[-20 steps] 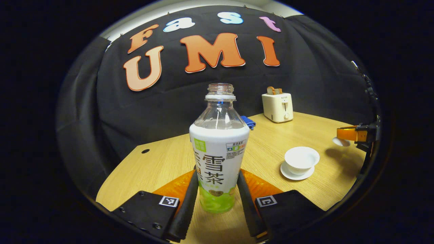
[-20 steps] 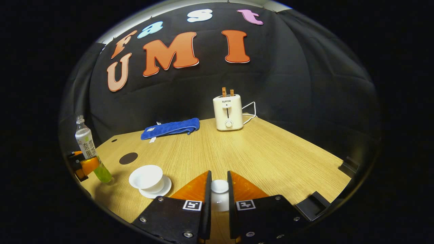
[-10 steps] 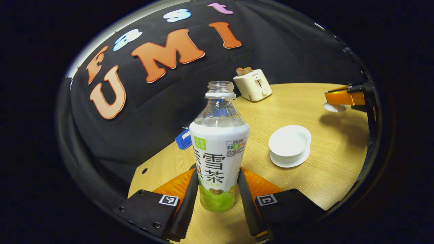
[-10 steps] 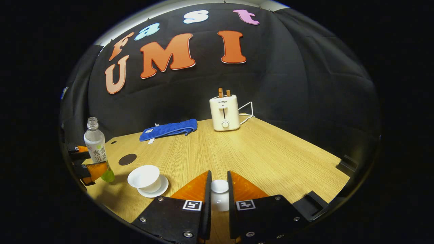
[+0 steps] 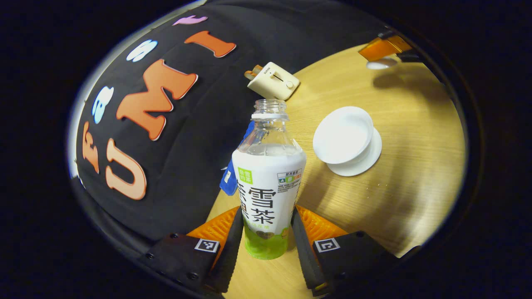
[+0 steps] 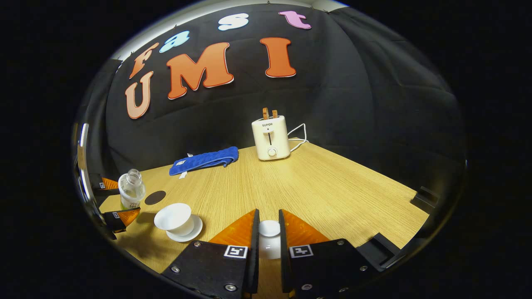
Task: Open the teacup lid with one hand, grasp the water bottle and pour water into the teacup with the other hand; after pouring, place the water bottle on the coaster and then close the teacup lid.
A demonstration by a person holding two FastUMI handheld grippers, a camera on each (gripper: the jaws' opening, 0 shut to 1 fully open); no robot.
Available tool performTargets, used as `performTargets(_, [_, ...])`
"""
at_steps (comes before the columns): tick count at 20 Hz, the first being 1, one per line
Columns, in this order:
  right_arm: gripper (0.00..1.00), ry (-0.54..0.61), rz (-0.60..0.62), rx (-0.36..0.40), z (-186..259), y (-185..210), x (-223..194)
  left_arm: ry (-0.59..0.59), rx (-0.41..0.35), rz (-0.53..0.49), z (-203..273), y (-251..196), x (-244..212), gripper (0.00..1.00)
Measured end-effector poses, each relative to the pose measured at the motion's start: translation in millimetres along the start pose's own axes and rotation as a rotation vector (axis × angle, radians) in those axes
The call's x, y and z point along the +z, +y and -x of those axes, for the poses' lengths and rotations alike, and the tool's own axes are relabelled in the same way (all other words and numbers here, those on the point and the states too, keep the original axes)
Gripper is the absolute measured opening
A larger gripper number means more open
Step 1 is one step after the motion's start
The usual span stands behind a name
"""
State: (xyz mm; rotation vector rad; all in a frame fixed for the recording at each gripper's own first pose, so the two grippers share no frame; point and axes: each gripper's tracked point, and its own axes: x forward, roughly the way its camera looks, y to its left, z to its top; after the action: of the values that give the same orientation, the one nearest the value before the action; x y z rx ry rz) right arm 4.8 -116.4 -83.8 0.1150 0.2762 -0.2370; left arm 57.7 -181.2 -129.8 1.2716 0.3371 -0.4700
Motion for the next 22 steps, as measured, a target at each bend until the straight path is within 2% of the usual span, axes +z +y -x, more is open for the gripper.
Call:
performTargets(12, [0.22, 0.004, -0.020, 0.005, 2, -6, -1, 0.042, -0.029, -0.445, 10, 8, 8, 0.67])
performTargets(22, [0.22, 0.016, -0.034, 0.013, 1, -7, -6, 0.102, -0.055, -0.666, 7, 15, 9, 0.67])
